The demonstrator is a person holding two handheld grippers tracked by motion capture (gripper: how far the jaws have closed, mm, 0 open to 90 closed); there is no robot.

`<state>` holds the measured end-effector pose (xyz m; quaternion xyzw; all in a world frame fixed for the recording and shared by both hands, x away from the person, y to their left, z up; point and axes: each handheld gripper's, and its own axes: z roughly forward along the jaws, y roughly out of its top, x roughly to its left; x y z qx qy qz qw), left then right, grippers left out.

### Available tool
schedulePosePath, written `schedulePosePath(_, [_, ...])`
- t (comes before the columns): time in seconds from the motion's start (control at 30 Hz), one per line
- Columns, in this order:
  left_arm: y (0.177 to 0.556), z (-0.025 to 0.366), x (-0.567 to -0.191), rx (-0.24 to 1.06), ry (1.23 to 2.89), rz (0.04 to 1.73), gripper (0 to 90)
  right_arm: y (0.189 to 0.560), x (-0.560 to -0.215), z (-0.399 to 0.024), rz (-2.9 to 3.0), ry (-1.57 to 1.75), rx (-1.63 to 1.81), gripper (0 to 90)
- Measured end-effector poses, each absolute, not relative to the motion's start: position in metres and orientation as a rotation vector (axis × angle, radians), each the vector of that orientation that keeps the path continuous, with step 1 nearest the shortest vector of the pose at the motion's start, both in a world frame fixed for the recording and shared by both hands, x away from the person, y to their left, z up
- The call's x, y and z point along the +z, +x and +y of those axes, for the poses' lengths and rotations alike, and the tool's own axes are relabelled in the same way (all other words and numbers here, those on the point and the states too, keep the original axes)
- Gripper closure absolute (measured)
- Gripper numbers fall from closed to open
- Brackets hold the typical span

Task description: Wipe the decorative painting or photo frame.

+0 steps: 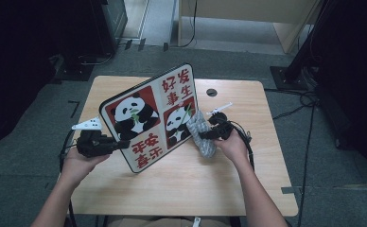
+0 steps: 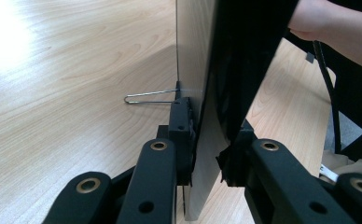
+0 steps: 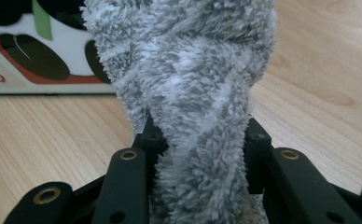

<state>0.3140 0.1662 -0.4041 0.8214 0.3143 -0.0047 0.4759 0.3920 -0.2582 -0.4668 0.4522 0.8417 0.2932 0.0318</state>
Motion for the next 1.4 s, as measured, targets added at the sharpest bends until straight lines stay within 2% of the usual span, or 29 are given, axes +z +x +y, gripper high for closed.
schedulePosePath(0.33, [0.314, 0.166, -0.404, -0.015, 2.006, 0.77, 78.2, 0.39, -0.479, -0.26, 2.594, 1.401, 0.92, 63.0])
schedulePosePath(0.67, [0.314, 0.167, -0.405, -0.02, 1.998, 0.782, 77.7, 0.387, -0.468, -0.265, 2.602, 1.374, 0.94, 62.8])
schedulePosePath(1.1, [0.315, 0.167, -0.404, -0.017, 1.997, 0.791, 78.4, 0.38, -0.413, -0.265, 2.503, 1.265, 1.06, 63.0])
schedulePosePath(1.4, [0.314, 0.167, -0.404, -0.016, 1.994, 0.801, 78.4, 0.383, -0.36, -0.255, 2.488, 1.178, 1.14, 62.9])
